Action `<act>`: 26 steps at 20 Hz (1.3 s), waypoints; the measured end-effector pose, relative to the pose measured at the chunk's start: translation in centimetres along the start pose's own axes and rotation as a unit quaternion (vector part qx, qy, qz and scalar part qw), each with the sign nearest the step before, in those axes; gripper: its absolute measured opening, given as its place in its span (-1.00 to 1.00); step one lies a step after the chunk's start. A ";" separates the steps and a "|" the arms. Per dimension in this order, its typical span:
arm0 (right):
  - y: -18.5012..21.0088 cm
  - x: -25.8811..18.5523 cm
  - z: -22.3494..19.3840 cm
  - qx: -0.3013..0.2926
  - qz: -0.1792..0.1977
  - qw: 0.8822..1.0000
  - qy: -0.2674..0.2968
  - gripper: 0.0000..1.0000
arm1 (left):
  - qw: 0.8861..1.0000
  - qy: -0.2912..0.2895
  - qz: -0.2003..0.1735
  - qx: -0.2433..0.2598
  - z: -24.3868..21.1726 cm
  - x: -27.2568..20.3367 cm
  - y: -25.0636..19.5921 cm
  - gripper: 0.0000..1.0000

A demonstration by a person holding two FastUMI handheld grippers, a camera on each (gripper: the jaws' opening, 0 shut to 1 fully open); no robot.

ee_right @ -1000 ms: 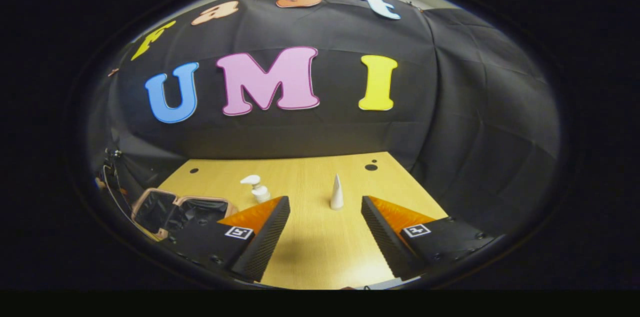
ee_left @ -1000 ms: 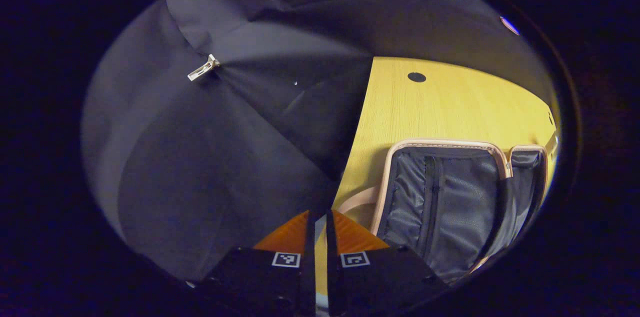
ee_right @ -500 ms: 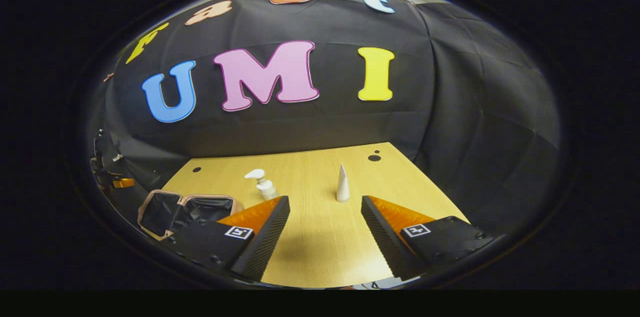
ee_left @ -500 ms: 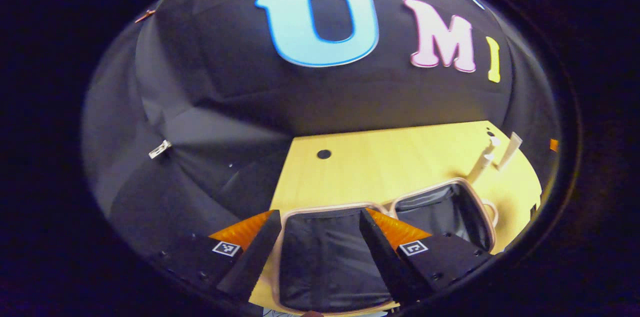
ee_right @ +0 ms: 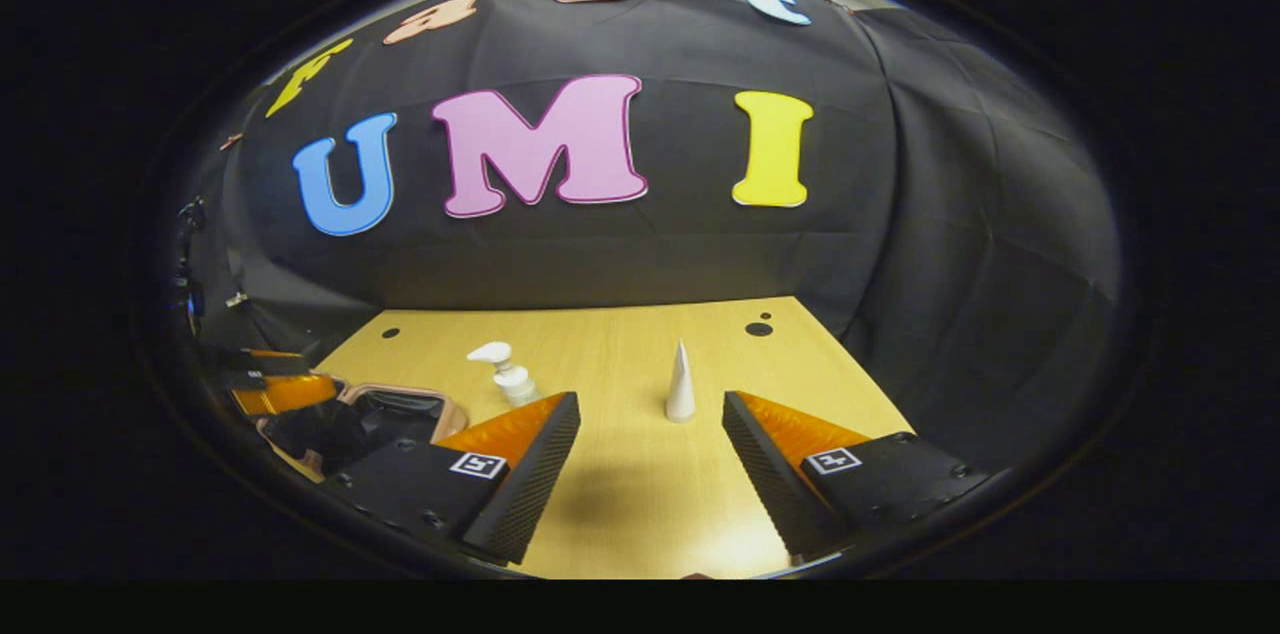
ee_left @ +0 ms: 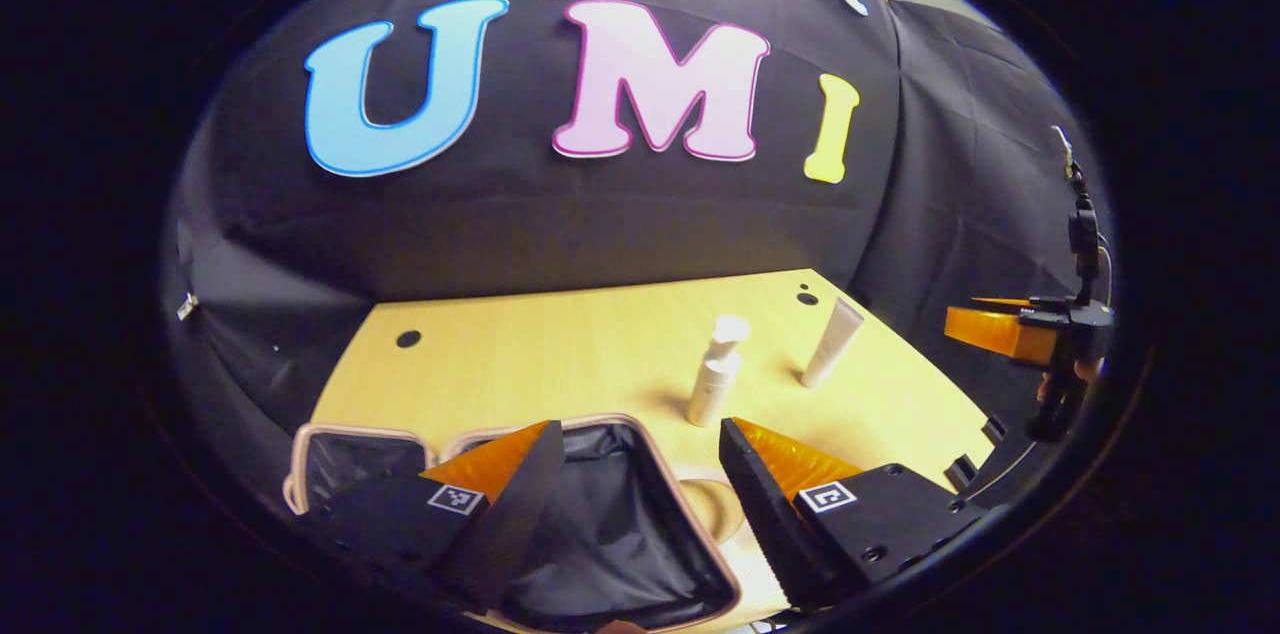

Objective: First open the suitcase, pack the skin care products into it, and then close the suitcase.

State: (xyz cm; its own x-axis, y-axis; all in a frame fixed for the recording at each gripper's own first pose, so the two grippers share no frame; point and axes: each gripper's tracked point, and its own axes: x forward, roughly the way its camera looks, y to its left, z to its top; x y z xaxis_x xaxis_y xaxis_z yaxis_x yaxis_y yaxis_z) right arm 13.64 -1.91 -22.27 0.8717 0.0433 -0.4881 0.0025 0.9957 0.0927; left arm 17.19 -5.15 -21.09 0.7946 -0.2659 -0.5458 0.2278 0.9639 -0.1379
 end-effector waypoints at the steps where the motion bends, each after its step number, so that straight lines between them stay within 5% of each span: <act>1: -0.5 1.2 -0.5 -0.010 0.002 1.000 0.004 0.85 | 1.000 0.012 -0.001 -0.005 -0.9 1.6 -1.5 0.96; 7: -1.4 8.6 -6.0 -0.010 0.035 0.998 0.060 0.85 | 0.999 0.050 -0.009 -0.007 -2.8 11.4 -6.7 0.98; 13: -1.6 15.5 -9.2 -0.024 0.035 0.996 0.082 0.84 | 0.996 0.067 0.054 0.005 -3.7 18.6 -4.8 0.97; 14: -1.6 16.5 -9.5 -0.019 0.037 0.996 0.084 0.66 | 0.996 0.073 0.056 0.001 -4.0 19.5 -4.8 0.96; 15: -1.8 17.4 -9.7 -0.017 0.036 0.996 0.084 0.83 | 0.995 0.077 0.057 -0.001 -4.2 20.4 -5.0 0.96; 16: -2.0 18.3 -10.0 -0.013 0.035 0.996 0.084 0.66 | 0.995 0.078 0.060 0.005 -4.2 21.3 -5.0 0.96; 17: -2.2 19.1 -10.2 -0.007 0.032 0.996 0.085 0.83 | 0.995 0.079 0.061 0.015 -4.2 22.0 -5.0 0.96; 21: -2.1 21.4 -11.7 0.016 0.032 0.995 0.095 0.78 | 0.996 0.065 0.055 0.021 -3.3 24.6 -5.2 0.96; 22: -2.4 21.8 -12.2 0.011 0.024 0.994 0.102 0.86 | 0.996 0.058 0.063 0.014 -3.3 25.4 -4.6 0.80; 24: -2.1 22.2 -11.6 0.017 0.040 0.994 0.096 0.02 | 0.997 0.065 0.045 0.016 -3.2 24.8 -5.2 0.22; 25: -1.4 21.7 -12.2 0.027 0.055 0.991 0.118 -0.40 | 0.996 0.084 0.036 0.025 -3.4 24.5 -5.5 0.17; 26: -1.3 21.1 -12.3 0.035 0.054 0.989 0.130 -0.29 | 0.994 0.103 0.027 0.030 -4.0 24.0 -6.0 0.07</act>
State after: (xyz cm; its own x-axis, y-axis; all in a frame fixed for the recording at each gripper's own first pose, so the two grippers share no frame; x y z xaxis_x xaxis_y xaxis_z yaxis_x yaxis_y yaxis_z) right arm 26.01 -1.26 -43.35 0.7131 0.1784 -0.6780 -0.0417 0.9762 0.2129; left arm 32.63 -17.25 -36.62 0.6767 -0.1986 -0.7090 0.2254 0.9726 -0.0573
